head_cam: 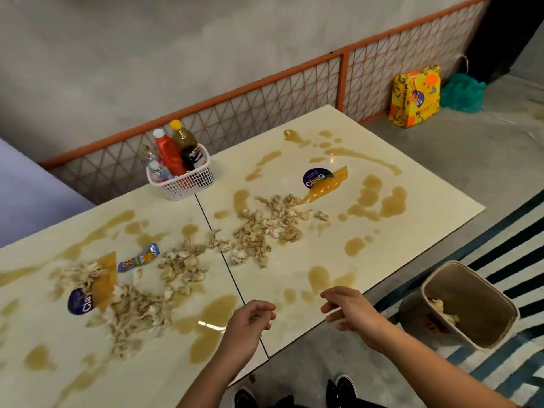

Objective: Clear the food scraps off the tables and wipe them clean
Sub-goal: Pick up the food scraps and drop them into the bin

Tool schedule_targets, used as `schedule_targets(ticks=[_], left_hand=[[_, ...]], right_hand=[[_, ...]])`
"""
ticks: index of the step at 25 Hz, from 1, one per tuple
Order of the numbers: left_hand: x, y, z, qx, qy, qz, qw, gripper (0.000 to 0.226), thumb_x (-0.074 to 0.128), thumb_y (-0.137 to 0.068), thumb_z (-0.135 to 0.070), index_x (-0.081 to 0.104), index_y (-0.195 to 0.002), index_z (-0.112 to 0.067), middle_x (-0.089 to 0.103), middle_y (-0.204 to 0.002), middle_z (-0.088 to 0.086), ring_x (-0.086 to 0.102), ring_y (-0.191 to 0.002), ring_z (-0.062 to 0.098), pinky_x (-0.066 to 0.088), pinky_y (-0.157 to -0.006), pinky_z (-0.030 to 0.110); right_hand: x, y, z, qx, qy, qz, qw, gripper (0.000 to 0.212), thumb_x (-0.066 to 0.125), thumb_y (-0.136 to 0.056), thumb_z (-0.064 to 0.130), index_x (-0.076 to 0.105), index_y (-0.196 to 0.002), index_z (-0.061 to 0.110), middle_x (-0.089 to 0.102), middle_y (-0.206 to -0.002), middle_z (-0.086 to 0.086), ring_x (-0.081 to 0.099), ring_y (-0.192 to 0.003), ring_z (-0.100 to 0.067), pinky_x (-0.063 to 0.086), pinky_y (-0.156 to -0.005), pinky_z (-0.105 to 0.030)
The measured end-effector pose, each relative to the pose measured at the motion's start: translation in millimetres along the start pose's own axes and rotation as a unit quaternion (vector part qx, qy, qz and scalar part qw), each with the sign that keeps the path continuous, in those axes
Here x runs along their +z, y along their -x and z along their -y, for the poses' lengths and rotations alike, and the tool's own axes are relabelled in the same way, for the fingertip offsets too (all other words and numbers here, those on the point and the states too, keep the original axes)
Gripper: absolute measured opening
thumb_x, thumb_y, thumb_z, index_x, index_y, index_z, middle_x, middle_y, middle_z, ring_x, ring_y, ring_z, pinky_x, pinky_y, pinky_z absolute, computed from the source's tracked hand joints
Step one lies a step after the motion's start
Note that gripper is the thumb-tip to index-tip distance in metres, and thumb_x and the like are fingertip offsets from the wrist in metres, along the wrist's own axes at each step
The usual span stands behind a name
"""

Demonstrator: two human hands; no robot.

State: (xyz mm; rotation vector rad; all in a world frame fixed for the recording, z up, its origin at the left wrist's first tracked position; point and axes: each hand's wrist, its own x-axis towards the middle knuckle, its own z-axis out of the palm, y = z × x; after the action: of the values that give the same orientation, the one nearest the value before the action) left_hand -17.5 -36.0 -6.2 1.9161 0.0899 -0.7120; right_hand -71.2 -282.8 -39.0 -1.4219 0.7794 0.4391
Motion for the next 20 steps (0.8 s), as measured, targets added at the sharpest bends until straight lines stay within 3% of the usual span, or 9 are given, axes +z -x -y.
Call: schedule_targets(ticks=[7, 12, 15, 18, 20], left_hand=[[-125, 9, 47, -0.013, 0.037, -0.063, 0.997, 0.017, 0.059, -0.096, -0.015, 0.073, -0.098, -0.024, 0.075, -0.094, -0.003, 0.069, -0.083, 0.015, 0.048, -0.065, 0.017], [-206, 27, 114, -0.053, 0.081, -0.146, 0.984, 0.015, 0.062, -0.095, -0.015, 0.074, -0.095, -0.023, 0.076, -0.092, 0.0, 0.07, -0.079, 0.013, 0.047, -0.064, 0.015], [-242, 38, 150, -0.08, 0.108, -0.186, 0.973, 0.012, 0.064, -0.093, -0.017, 0.074, -0.095, -0.024, 0.075, -0.093, 0.0, 0.071, -0.078, 0.012, 0.048, -0.065, 0.017], [-265, 45, 176, -0.095, 0.134, -0.198, 0.966, 0.012, 0.063, -0.093, -0.019, 0.074, -0.094, -0.026, 0.075, -0.093, -0.004, 0.07, -0.079, 0.011, 0.048, -0.066, 0.019], [-276, 46, 187, -0.098, 0.139, -0.201, 0.965, 0.012, 0.064, -0.093, -0.02, 0.073, -0.094, -0.027, 0.075, -0.093, -0.004, 0.07, -0.078, 0.011, 0.048, -0.067, 0.02]], right_hand=[[126, 4, 51, -0.041, 0.124, 0.062, 0.989, 0.018, 0.053, -0.102, 0.024, 0.069, -0.107, 0.018, 0.074, -0.101, -0.013, 0.064, -0.075, -0.017, 0.045, -0.066, -0.03], [220, -6, 69, -0.077, 0.277, 0.116, 0.951, 0.017, 0.053, -0.1, 0.023, 0.068, -0.107, 0.02, 0.073, -0.099, -0.009, 0.063, -0.073, -0.013, 0.046, -0.064, -0.025], [270, -28, 72, -0.116, 0.421, 0.149, 0.887, 0.019, 0.053, -0.099, 0.029, 0.068, -0.109, 0.023, 0.072, -0.101, 0.0, 0.066, -0.084, -0.012, 0.051, -0.073, -0.024], [308, -63, 77, -0.167, 0.575, 0.155, 0.785, 0.028, 0.051, -0.1, 0.031, 0.067, -0.12, 0.02, 0.065, -0.121, 0.001, 0.061, -0.112, -0.017, 0.046, -0.094, -0.028], [327, -86, 81, -0.174, 0.635, 0.146, 0.739, 0.036, 0.049, -0.101, 0.033, 0.062, -0.131, 0.018, 0.057, -0.135, -0.003, 0.054, -0.125, -0.021, 0.041, -0.103, -0.028]])
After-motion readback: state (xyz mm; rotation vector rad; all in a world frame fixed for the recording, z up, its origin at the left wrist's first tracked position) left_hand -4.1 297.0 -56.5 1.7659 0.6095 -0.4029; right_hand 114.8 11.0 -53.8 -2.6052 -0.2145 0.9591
